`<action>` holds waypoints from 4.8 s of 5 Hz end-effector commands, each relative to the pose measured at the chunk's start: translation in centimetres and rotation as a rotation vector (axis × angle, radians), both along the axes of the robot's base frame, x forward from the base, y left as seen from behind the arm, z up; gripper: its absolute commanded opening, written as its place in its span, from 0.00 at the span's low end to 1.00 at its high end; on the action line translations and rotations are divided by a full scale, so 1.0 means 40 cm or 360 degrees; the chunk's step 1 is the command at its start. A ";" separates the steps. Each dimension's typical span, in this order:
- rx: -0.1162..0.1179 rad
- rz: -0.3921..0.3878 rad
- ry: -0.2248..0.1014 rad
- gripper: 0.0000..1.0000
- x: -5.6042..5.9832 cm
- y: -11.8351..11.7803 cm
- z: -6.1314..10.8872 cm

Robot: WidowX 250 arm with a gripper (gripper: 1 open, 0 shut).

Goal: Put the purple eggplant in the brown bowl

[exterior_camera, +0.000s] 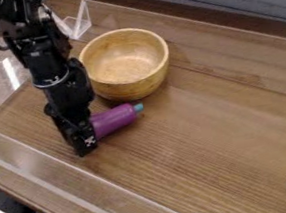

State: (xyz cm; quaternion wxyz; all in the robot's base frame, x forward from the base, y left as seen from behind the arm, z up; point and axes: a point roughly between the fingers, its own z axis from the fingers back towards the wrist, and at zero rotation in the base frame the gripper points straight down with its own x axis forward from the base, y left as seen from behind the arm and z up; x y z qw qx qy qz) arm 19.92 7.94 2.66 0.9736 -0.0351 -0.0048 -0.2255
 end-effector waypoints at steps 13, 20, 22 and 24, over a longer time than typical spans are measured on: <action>0.0103 -0.0214 -0.0233 0.00 0.145 -0.026 0.030; 0.0142 0.0061 -0.0347 0.00 0.295 -0.033 0.145; 0.0123 -0.0014 -0.0371 0.00 0.327 -0.019 0.126; 0.0118 -0.0016 -0.0388 0.00 0.376 -0.025 0.106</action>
